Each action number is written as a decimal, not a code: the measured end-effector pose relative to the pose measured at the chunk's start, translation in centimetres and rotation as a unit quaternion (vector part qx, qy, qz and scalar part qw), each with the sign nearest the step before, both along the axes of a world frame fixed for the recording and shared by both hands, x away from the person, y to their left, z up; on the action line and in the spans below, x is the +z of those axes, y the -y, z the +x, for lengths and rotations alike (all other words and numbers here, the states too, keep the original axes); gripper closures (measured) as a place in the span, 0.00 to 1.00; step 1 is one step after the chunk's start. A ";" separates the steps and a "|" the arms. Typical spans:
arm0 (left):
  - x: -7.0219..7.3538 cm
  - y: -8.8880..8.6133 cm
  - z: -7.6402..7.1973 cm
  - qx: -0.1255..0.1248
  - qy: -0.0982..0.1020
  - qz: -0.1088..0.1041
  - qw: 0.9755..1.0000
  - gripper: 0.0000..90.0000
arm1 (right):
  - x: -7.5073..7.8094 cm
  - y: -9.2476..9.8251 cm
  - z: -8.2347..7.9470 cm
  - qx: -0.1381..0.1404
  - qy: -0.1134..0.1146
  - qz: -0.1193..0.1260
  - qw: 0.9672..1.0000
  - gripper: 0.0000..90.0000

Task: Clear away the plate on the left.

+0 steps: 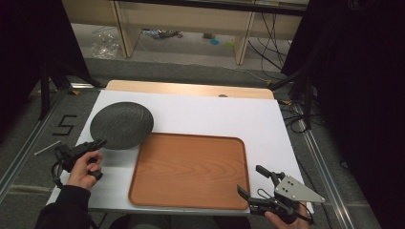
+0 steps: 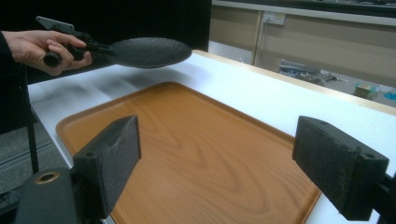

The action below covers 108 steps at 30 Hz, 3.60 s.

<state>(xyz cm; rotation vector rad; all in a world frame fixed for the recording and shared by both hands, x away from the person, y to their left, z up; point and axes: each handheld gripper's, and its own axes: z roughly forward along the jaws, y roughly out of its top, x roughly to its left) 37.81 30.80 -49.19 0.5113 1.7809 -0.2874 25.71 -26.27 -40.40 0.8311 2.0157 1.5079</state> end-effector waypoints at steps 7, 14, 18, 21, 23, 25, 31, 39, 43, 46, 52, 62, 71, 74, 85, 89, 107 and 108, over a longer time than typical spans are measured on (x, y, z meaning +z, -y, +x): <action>0.8 2.3 0.0 -0.043 0.016 -0.004 0.999 0.94 | -0.1 -0.1 0.1 0.003 0.002 0.011 1.000 0.18; 1.3 4.5 -0.2 -0.085 0.020 0.004 0.996 0.93 | 0.0 0.2 0.0 -0.009 0.003 0.000 1.000 0.18; 1.5 5.7 -0.3 -0.101 0.021 0.007 0.995 0.93 | 0.0 0.2 0.0 -0.009 0.003 -0.001 1.000 0.18; 1.6 7.4 -0.5 -0.123 0.024 0.005 0.992 0.93 | 0.0 0.2 0.0 -0.008 0.002 0.000 1.000 0.18; 1.7 8.2 -0.7 -0.136 0.024 0.010 0.990 0.93 | 0.0 0.1 -0.1 -0.009 -0.006 0.001 1.000 0.18; 1.7 8.6 -0.8 -0.144 0.026 0.010 0.989 0.93 | 0.0 0.2 -0.1 -0.007 0.001 0.000 1.000 0.18; 1.8 11.0 -1.6 -0.186 0.023 0.008 0.982 0.93 | 0.1 0.2 -0.1 -0.007 -0.006 0.002 1.000 0.18; 1.6 13.3 -3.2 -0.227 0.022 0.024 0.973 0.93 | 0.0 0.2 -0.1 -0.007 0.002 0.000 1.000 0.18; 1.5 14.0 -3.9 -0.239 0.014 0.028 0.971 0.93 | 0.0 0.2 -0.1 -0.006 -0.007 0.001 1.000 0.18; 1.4 14.4 -4.2 -0.244 0.005 0.022 0.970 0.93 | 0.0 0.2 -0.1 -0.006 0.002 0.001 1.000 0.18; 1.0 15.3 -4.8 -0.277 -0.001 0.042 0.960 0.93 | 0.0 0.2 -0.1 -0.007 0.004 -0.001 1.000 0.18; 0.1 15.7 -4.7 -0.302 -0.025 0.068 0.951 0.91 | 0.0 0.1 -0.1 -0.009 0.001 0.000 1.000 0.18; -0.5 15.3 -4.6 -0.320 -0.019 0.121 0.940 0.95 | 0.0 0.2 -0.1 -0.009 0.002 -0.001 1.000 0.18; -0.5 15.2 -4.7 -0.329 -0.018 0.127 0.936 0.94 | 0.0 0.2 -0.1 -0.009 0.002 -0.001 1.000 0.18; -0.6 15.4 -5.8 -0.338 -0.016 0.141 0.930 0.92 | 0.0 0.1 -0.1 -0.002 -0.009 -0.004 1.000 0.18; -0.7 15.8 -6.1 -0.345 -0.014 0.139 0.928 0.92 | 0.0 0.0 -0.1 0.001 -0.005 0.001 1.000 0.18; -0.6 16.9 -6.3 -0.371 -0.026 0.185 0.910 0.66 | 0.0 0.1 -0.1 -0.006 -0.006 -0.003 1.000 0.18; -0.6 16.9 -6.3 -0.371 -0.023 0.187 0.909 0.66 | 0.0 0.1 -0.1 -0.006 -0.006 -0.003 1.000 0.18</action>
